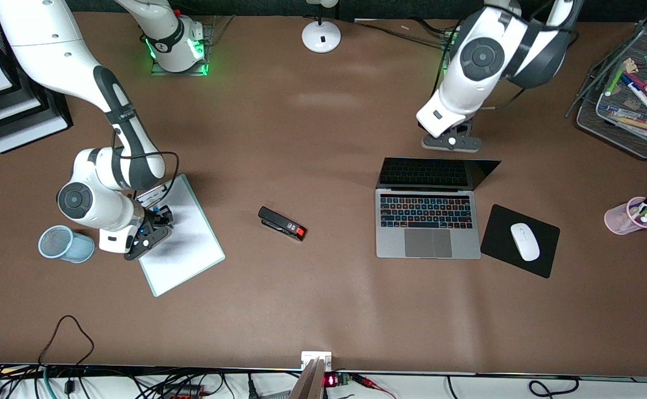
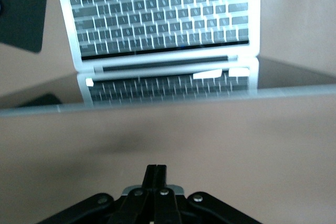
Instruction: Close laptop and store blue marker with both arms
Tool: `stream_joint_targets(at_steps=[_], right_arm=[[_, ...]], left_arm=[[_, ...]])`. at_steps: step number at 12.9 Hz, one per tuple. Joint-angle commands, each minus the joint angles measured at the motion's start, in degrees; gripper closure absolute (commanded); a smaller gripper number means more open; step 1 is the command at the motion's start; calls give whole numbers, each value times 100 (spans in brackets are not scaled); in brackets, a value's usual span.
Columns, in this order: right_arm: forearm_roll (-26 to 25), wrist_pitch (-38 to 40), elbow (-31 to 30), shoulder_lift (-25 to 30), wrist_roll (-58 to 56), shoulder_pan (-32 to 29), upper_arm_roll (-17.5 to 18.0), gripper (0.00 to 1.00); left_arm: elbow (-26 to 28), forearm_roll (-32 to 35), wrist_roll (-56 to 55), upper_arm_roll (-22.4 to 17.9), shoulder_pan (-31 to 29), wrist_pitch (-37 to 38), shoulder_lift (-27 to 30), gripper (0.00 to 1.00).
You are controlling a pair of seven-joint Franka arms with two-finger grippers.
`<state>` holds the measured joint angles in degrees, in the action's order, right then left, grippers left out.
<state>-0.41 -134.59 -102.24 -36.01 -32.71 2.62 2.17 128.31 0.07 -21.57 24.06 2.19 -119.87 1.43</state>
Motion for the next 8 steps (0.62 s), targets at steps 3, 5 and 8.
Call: stream_joint_targets(at_steps=[3, 5, 8], right_arm=[[-82, -23, 213, -187, -25, 2, -24, 68], [-82, -23, 222, -205, -25, 2, -32, 73], [-73, -23, 257, -222, -16, 2, -32, 77]], left_arm=[[-244, 888, 258, 28, -570, -1572, -695, 100], [-603, 1039, 258, 11, -606, -1803, -1055, 100], [-1157, 1039, 258, -25, -614, -2066, -1653, 100]])
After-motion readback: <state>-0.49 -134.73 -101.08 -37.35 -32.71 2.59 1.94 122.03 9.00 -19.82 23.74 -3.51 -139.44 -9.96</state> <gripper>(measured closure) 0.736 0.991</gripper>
